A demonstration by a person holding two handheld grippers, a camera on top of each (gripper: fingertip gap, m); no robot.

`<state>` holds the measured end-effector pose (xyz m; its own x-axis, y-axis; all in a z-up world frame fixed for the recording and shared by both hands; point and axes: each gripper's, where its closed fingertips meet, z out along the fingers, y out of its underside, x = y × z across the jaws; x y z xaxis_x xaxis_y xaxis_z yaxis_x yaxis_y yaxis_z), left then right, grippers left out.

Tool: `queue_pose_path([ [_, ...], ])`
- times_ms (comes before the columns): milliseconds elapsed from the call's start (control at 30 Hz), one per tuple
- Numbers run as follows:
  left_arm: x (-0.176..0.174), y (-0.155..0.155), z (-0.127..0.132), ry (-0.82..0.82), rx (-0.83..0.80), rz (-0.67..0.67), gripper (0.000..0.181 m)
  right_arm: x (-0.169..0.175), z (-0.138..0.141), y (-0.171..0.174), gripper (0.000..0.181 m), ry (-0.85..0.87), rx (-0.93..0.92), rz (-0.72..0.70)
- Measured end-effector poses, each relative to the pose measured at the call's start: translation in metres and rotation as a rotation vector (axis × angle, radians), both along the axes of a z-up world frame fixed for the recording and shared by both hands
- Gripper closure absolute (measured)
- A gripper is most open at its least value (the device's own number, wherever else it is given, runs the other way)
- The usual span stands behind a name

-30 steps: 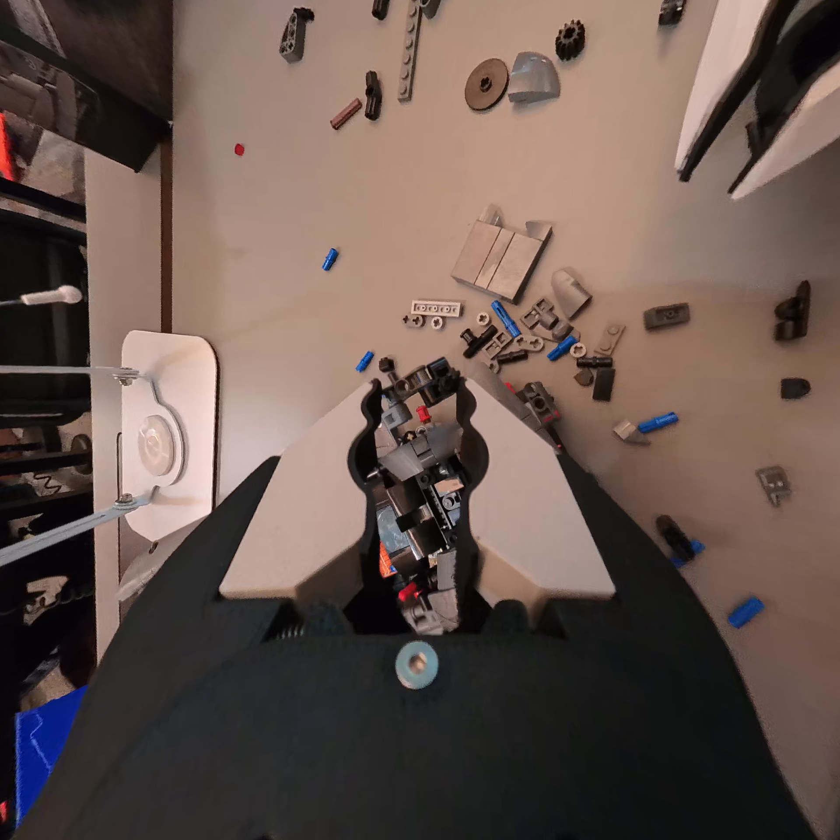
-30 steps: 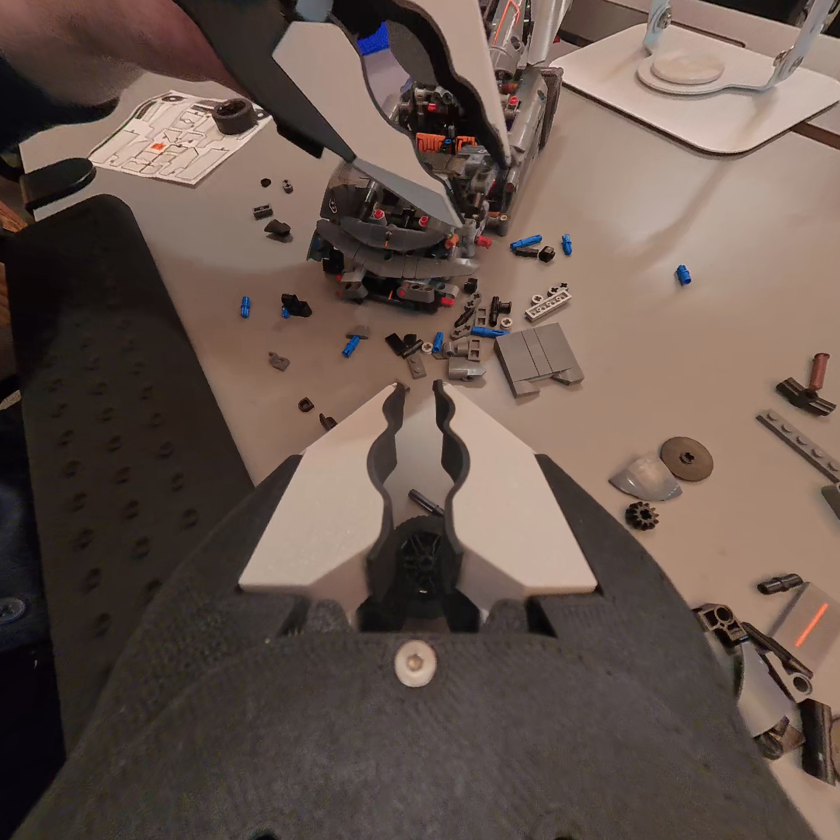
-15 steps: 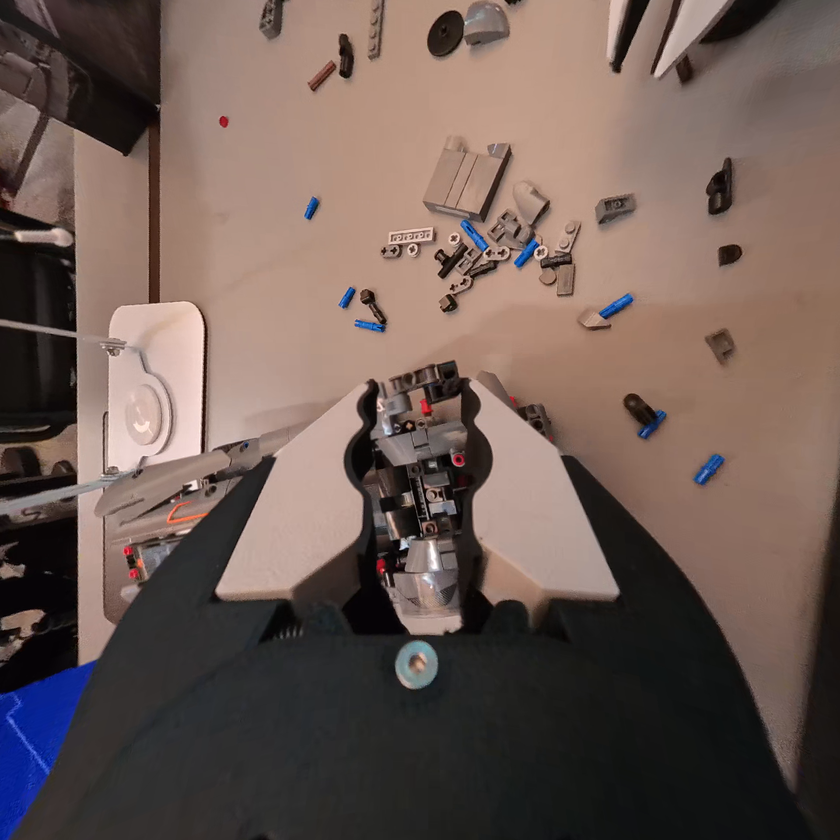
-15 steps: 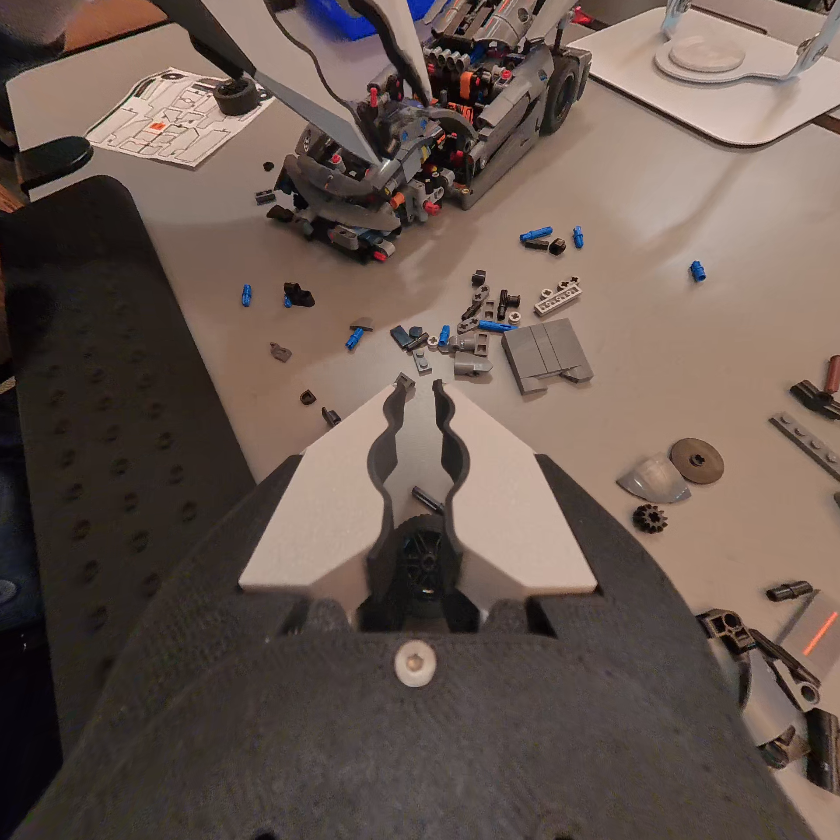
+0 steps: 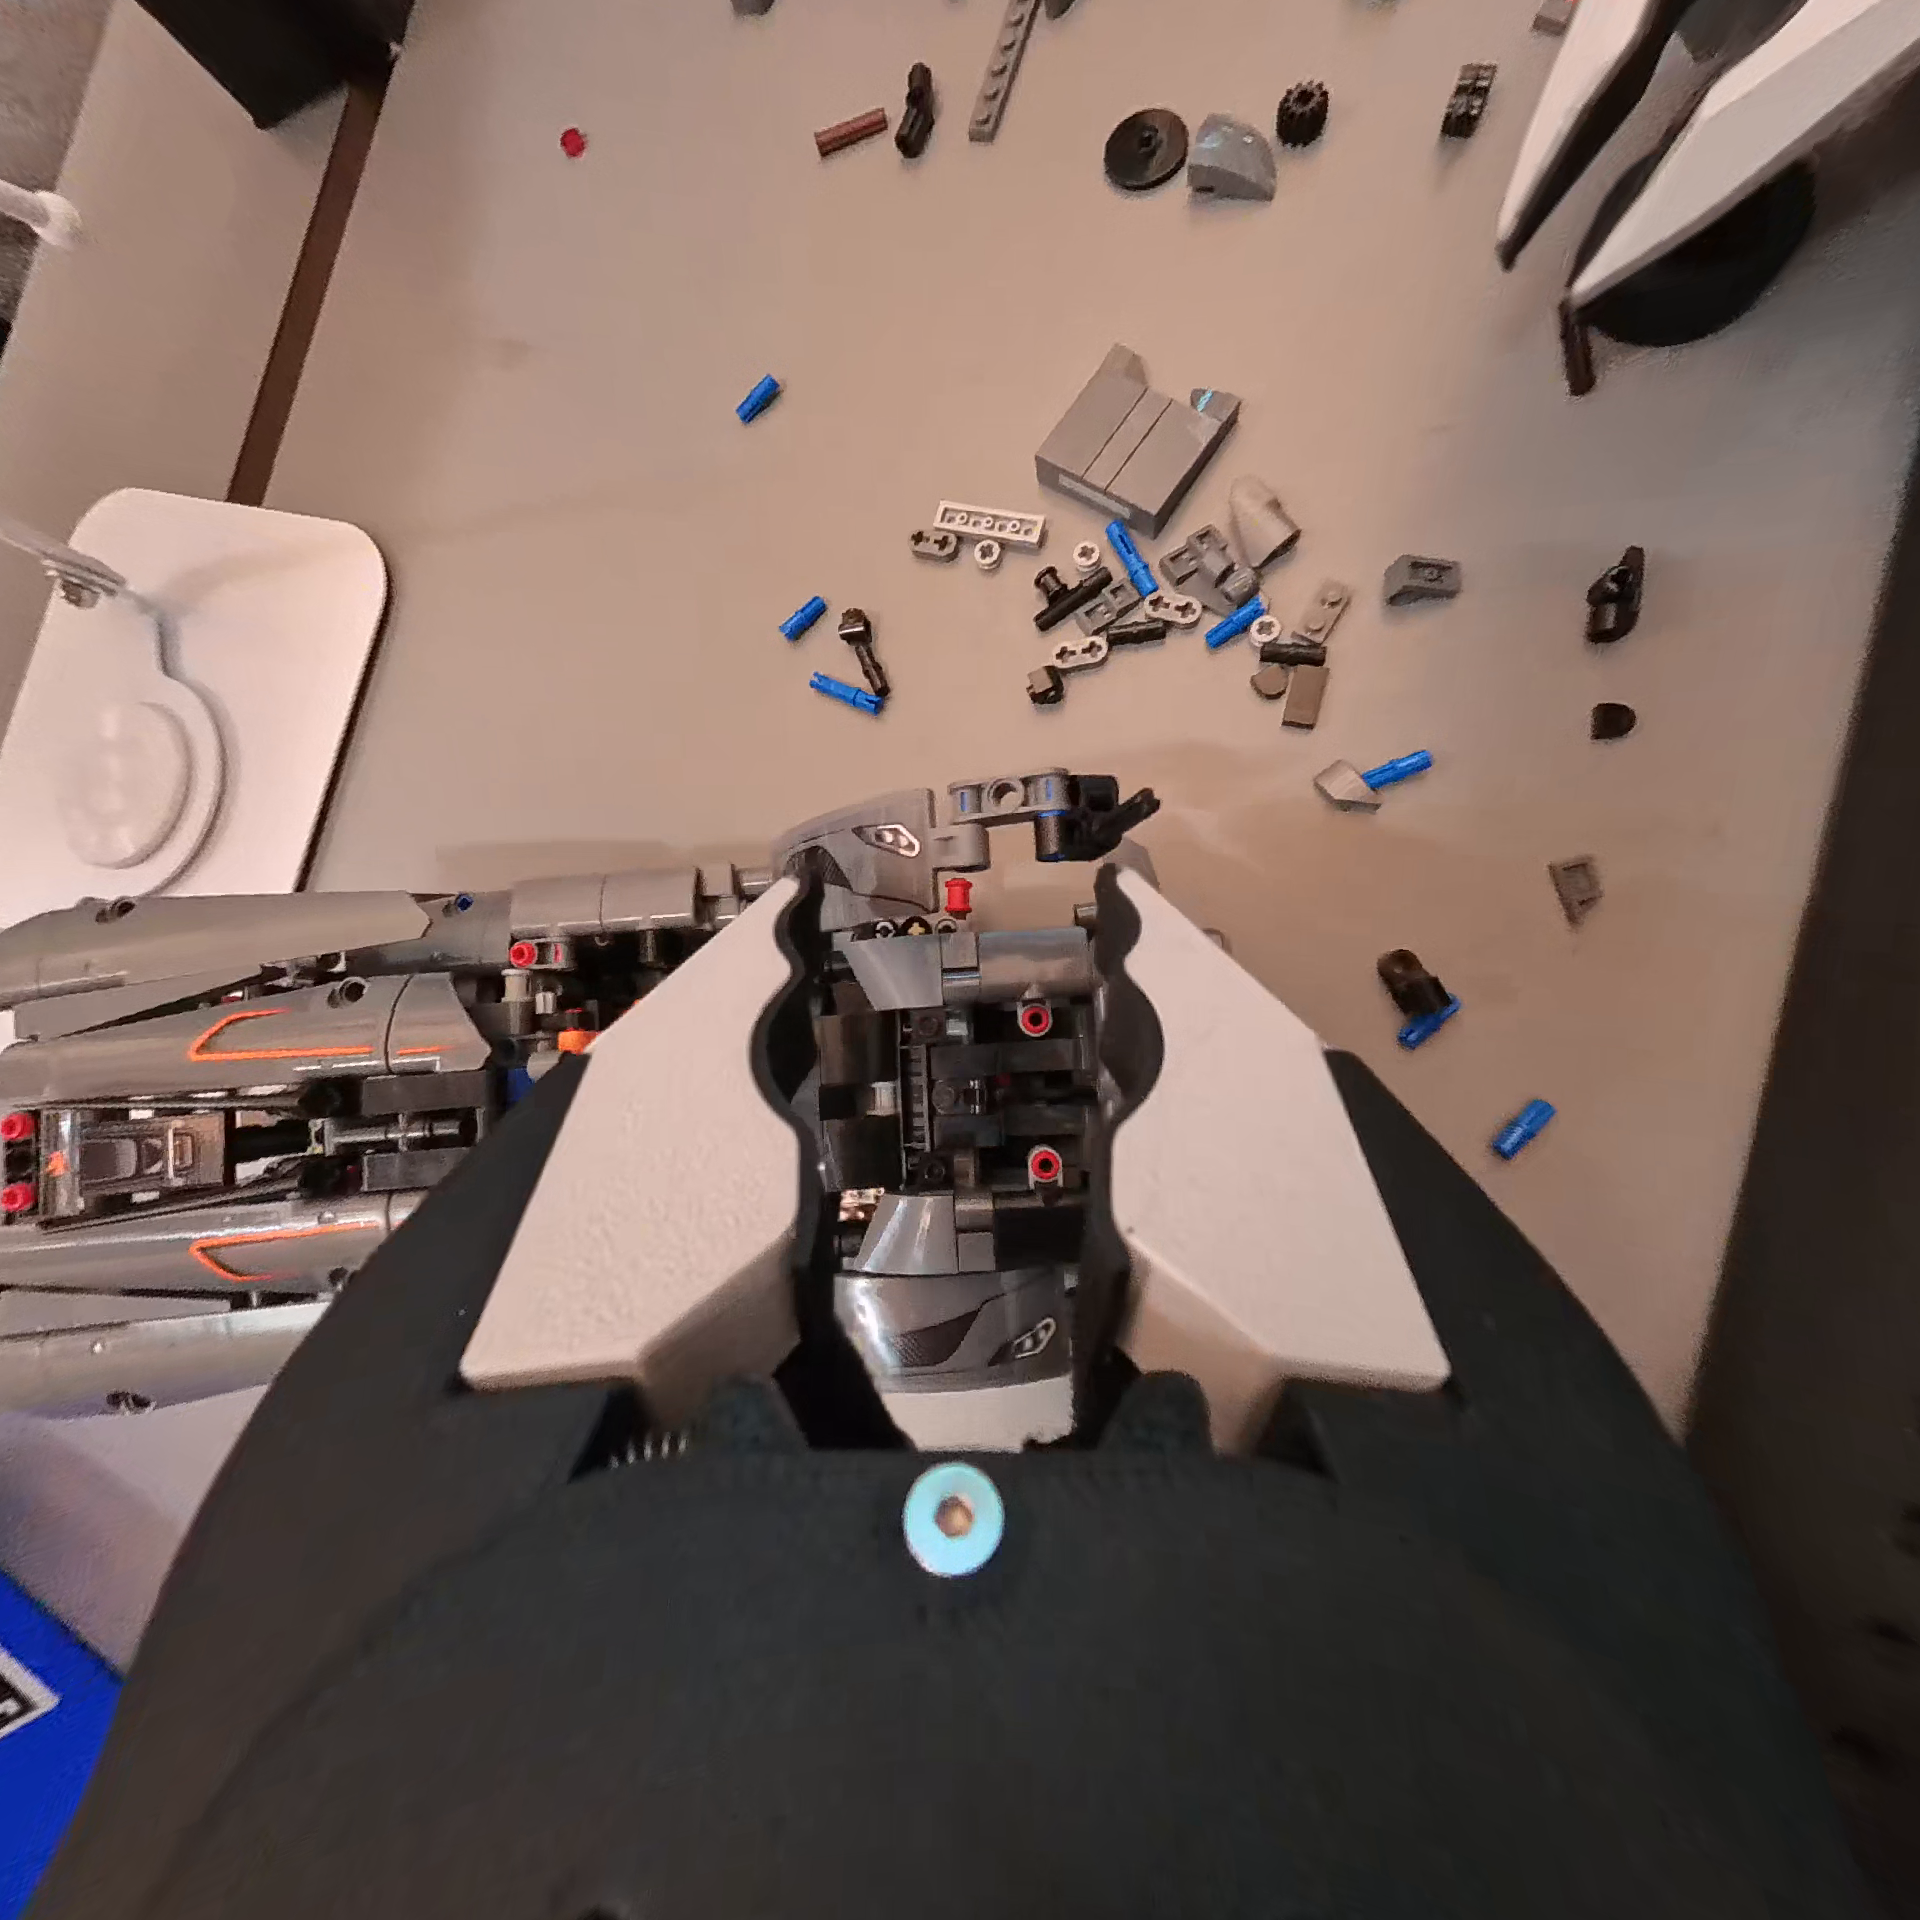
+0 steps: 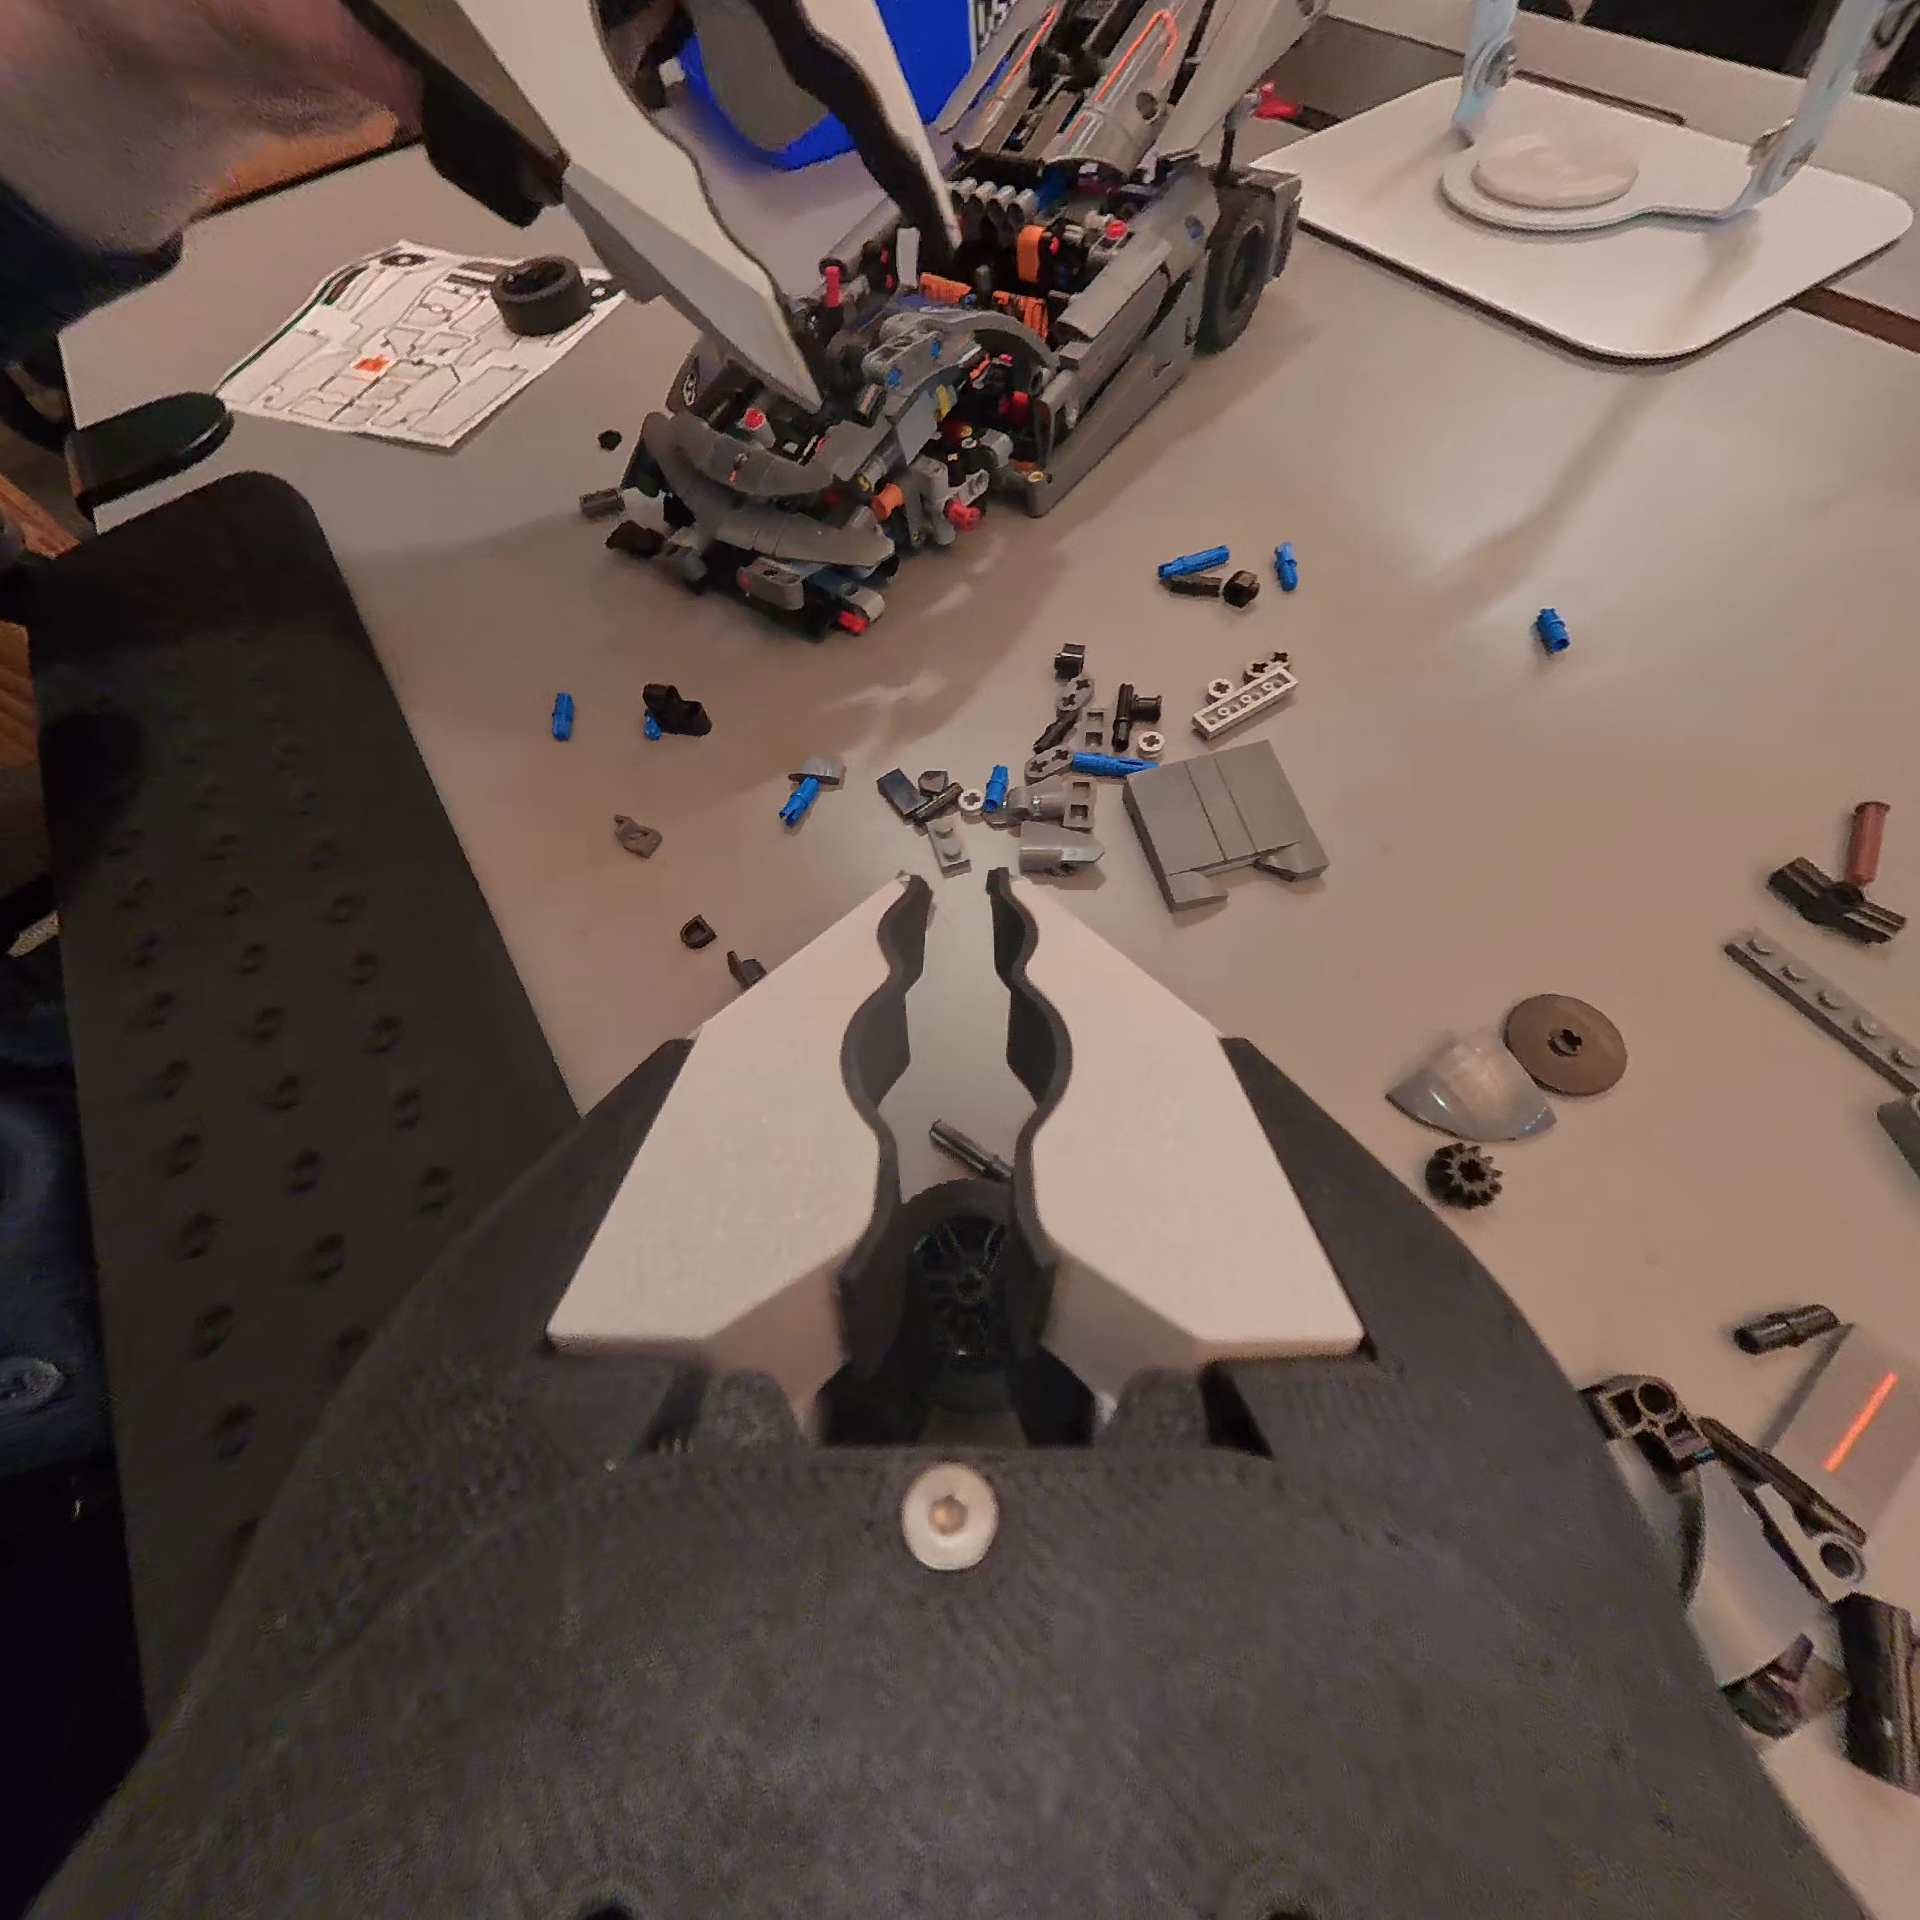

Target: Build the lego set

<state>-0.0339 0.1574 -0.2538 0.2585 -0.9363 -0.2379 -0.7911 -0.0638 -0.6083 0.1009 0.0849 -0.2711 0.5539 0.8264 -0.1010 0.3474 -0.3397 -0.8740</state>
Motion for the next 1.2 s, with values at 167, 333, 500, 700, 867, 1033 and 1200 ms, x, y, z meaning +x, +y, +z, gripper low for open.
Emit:
queue_pose_path([
  [167, -0.003, -0.003, 0.009, -0.012, 0.054, -0.007, 0.134, 0.000, 0.001, 0.005, 0.170, -0.009, -0.023, -0.036],
  [333, -0.009, -0.012, 0.014, -0.046, 0.083, -0.006, 0.140, -0.013, -0.011, 0.009, 0.166, -0.171, -0.076, -0.029],
  [500, -0.016, -0.019, 0.009, -0.063, 0.094, -0.011, 0.144, -0.019, -0.031, 0.023, 0.162, -0.311, -0.168, -0.030],
  [700, -0.021, -0.025, 0.008, -0.109, 0.098, -0.021, 0.147, -0.019, -0.038, 0.039, 0.157, -0.367, -0.206, -0.061],
  [867, -0.021, -0.026, 0.008, -0.110, 0.120, -0.030, 0.147, -0.021, -0.051, 0.039, 0.160, -0.397, -0.270, -0.034],
  [1033, -0.022, -0.023, 0.009, -0.124, 0.125, -0.023, 0.147, -0.021, -0.052, 0.040, 0.161, -0.398, -0.261, -0.030],
  [1200, -0.018, -0.024, 0.006, -0.140, 0.105, -0.029, 0.147, -0.020, -0.046, 0.038, 0.161, -0.399, -0.230, -0.018],
])
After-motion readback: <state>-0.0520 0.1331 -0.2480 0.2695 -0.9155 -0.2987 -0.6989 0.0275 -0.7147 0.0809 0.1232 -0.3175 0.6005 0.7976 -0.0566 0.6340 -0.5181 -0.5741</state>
